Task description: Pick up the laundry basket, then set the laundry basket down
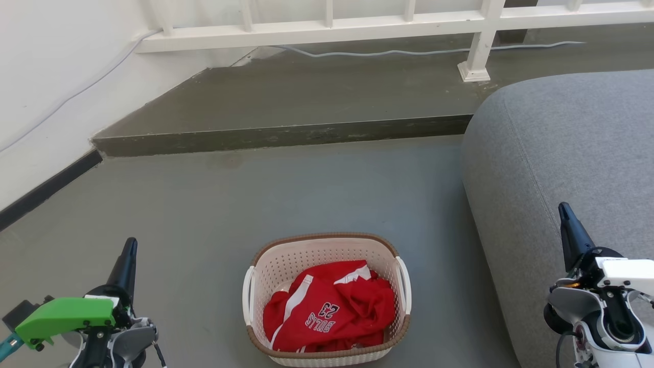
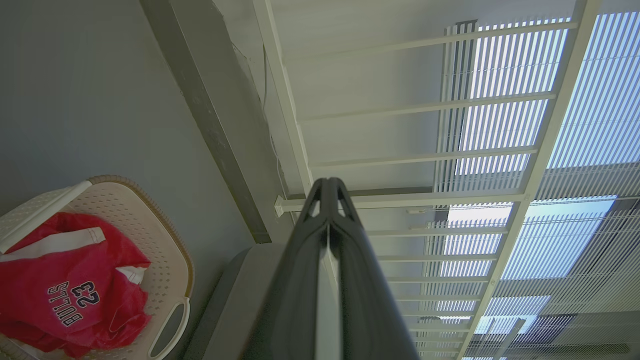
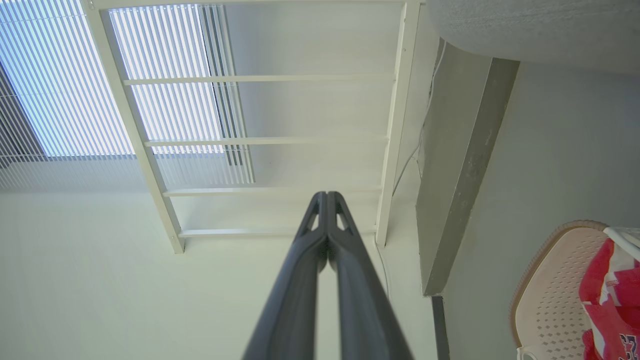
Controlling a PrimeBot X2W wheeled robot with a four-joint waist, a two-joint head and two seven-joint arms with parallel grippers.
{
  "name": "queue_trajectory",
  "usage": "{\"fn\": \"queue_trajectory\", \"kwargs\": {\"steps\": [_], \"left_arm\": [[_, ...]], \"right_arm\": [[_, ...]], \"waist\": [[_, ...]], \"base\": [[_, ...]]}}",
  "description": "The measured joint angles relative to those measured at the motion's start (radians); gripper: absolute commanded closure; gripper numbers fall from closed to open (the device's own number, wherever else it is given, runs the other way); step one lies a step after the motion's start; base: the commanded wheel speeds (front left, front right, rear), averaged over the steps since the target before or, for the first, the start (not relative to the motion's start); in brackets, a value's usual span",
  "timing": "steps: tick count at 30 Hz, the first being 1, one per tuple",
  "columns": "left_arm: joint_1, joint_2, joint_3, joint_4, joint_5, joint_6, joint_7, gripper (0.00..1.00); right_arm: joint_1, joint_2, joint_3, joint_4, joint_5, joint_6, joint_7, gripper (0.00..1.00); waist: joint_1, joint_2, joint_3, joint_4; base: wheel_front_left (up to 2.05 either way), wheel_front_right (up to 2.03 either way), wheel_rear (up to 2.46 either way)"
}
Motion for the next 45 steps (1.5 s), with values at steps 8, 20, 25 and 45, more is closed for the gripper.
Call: {"fn": "queue_trajectory", "kwargs": {"steps": [8, 20, 25, 45], "left_arm": [[0.000, -0.001, 0.012, -0.001, -0.034, -0.007, 0.004, 1.00], [0.000, -0.003, 0.012, -0.002, -0.034, -0.007, 0.004, 1.00], [0.000, -0.003, 0.012, -0.002, -0.034, -0.007, 0.004, 1.00], [0.000, -0.003, 0.012, -0.003, -0.034, -0.007, 0.004, 1.00]], "right_arm": [[0.000, 0.004, -0.010, 0.000, 0.027, 0.000, 0.006, 1.00], [0.000, 0.005, -0.010, 0.000, 0.027, 0.000, 0.006, 1.00], [0.000, 0.005, -0.010, -0.001, 0.027, 0.000, 0.006, 1.00], [0.000, 0.005, -0.011, -0.002, 0.027, 0.000, 0.006, 1.00]], "waist": [[0.0000, 0.0000, -0.001, 0.000], [0.0000, 0.0000, -0.001, 0.000], [0.0000, 0.0000, -0.001, 0.000], [0.0000, 0.0000, -0.001, 0.000]], "base": [[0.00, 0.00, 0.00], [0.00, 0.00, 0.00], [0.00, 0.00, 0.00], [0.00, 0.00, 0.00]]}}
